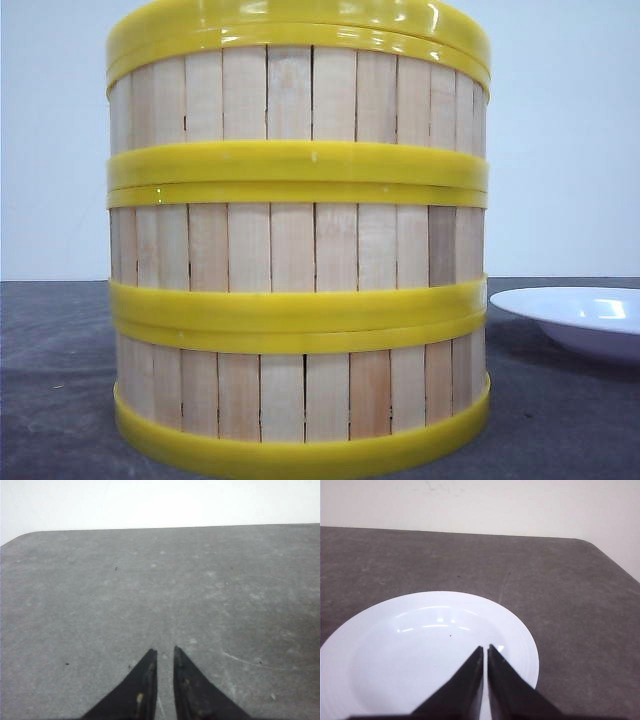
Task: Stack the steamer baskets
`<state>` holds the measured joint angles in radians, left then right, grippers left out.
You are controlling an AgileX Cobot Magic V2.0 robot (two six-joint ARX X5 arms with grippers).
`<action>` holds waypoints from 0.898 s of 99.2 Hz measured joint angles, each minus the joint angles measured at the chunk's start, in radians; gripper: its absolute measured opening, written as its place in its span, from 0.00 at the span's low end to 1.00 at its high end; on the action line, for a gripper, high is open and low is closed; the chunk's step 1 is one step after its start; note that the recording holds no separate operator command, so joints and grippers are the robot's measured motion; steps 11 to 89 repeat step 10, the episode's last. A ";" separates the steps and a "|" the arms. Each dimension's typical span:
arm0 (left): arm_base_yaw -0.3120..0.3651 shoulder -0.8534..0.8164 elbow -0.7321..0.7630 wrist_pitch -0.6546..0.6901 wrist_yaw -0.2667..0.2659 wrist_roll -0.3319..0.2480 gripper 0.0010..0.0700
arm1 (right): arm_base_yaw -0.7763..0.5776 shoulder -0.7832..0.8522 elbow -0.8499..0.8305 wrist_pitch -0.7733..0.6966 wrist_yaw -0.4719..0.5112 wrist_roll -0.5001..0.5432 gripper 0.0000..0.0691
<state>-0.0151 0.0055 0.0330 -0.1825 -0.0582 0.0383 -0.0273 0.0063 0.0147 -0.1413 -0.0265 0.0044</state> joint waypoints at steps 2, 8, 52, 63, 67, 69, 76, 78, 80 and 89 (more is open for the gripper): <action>0.000 0.000 0.000 0.000 0.000 0.000 0.03 | 0.000 0.000 0.000 0.002 0.000 0.000 0.01; 0.000 0.000 0.000 0.000 0.000 0.000 0.03 | 0.000 0.000 0.000 0.010 0.000 0.000 0.01; 0.000 0.000 0.000 0.000 0.000 0.000 0.03 | 0.000 0.000 0.000 0.014 0.000 0.000 0.01; 0.000 0.000 0.000 0.000 0.000 0.000 0.03 | 0.000 0.000 0.000 0.014 0.000 0.000 0.01; 0.000 0.000 0.000 0.000 0.000 0.000 0.03 | 0.000 0.000 0.000 0.014 0.000 0.000 0.01; 0.000 0.000 0.000 0.000 0.000 0.000 0.03 | 0.000 0.000 0.000 0.014 0.000 0.000 0.01; 0.000 0.000 0.000 0.000 0.000 0.000 0.03 | 0.000 0.000 0.000 0.014 0.000 0.000 0.01; 0.000 0.000 0.000 0.000 0.000 0.000 0.03 | 0.000 0.000 0.000 0.014 0.000 0.000 0.01; 0.000 0.000 0.000 0.000 0.000 0.000 0.03 | 0.000 0.000 0.000 0.014 0.000 0.000 0.01; 0.000 0.000 0.000 0.000 0.000 0.000 0.03 | 0.000 0.000 0.000 0.014 0.000 0.000 0.01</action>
